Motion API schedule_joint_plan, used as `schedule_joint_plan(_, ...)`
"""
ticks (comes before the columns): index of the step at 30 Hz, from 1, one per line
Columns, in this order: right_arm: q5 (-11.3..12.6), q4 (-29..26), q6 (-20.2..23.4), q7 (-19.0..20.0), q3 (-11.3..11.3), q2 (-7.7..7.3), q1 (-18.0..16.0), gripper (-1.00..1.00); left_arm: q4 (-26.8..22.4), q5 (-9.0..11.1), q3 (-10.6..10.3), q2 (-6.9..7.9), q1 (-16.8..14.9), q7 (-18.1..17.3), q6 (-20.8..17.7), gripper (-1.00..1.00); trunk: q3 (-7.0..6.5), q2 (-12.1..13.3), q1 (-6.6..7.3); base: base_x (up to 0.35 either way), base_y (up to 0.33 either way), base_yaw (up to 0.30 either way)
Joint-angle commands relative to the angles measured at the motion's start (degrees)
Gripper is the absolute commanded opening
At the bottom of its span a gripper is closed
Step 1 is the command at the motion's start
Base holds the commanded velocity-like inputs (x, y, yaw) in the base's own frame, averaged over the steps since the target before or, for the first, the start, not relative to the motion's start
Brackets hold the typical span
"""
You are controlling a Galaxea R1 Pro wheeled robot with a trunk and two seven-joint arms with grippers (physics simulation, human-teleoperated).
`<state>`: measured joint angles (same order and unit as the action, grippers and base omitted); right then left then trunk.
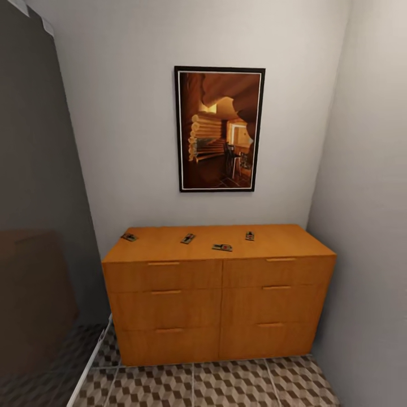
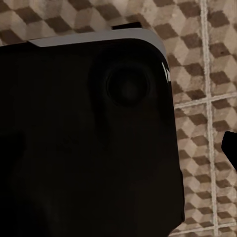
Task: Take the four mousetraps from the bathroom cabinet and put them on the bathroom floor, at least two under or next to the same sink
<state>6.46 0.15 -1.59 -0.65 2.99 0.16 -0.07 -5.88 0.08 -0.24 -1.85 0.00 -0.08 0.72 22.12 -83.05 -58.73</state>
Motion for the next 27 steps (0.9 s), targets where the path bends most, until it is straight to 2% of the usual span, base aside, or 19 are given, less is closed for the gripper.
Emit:
schedule_joint_plan(1, 0.39, 0.02, -0.17, -0.06, 0.26, 0.02, -0.02, 1.0, -0.04, 0.01, -0.02, 0.0, 0.0, -0.01, 0.08, 1.0, -0.01, -0.03, 0.0, 0.0, 0.0, -0.192)
schedule_joint_plan(11, 0.39, 0.0, -0.16, -0.06, 0.23, 0.0, -0.02, 1.0, -0.02, 0.01, -0.02, 0.0, 0.0, -0.01, 0.08, 1.0, -0.41, -0.03, 0.0, 0.0, 0.0, -0.15)
schedule_joint_plan(27, 0.27, -0.01, -0.31, -0.03, 0.1, -0.07, -0.02, 1.0, -0.08, 0.01, -0.05, 0.0, 0.0, -0.01, 0.08, 1.0, -0.49, -0.03, 0.0, 0.0, 0.0, -0.018)
